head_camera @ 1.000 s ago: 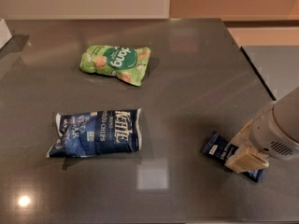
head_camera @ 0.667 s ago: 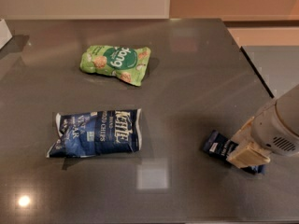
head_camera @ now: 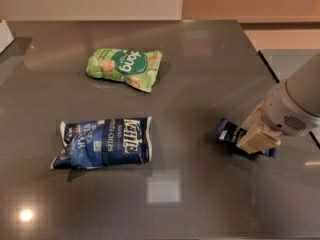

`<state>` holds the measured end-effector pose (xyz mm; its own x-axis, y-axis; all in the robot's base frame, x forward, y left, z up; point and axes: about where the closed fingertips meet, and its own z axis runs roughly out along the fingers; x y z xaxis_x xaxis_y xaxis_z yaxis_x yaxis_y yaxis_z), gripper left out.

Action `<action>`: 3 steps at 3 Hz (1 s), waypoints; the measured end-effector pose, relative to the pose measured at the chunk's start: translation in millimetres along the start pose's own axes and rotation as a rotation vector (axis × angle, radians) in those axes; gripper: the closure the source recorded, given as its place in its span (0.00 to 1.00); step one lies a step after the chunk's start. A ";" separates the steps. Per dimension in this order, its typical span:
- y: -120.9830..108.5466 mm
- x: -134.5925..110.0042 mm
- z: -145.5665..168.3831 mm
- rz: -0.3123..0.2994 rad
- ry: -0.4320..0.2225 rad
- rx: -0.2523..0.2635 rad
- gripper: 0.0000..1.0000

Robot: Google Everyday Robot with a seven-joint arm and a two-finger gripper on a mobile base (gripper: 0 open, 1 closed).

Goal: Move rxbar blueberry near green rice chip bag

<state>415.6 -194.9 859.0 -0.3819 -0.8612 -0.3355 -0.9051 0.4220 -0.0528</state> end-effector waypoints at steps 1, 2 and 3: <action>-38.3 -31.2 -2.0 -0.034 -0.038 0.020 1.00; -82.4 -69.9 5.5 -0.084 -0.085 0.042 1.00; -118.9 -105.4 22.7 -0.133 -0.131 0.054 1.00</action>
Offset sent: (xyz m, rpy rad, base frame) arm 0.1754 0.0471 0.0334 0.0798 -0.1634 0.1210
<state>567.7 -147.9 879.2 -0.2287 -0.8675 -0.4417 -0.9332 0.3246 -0.1543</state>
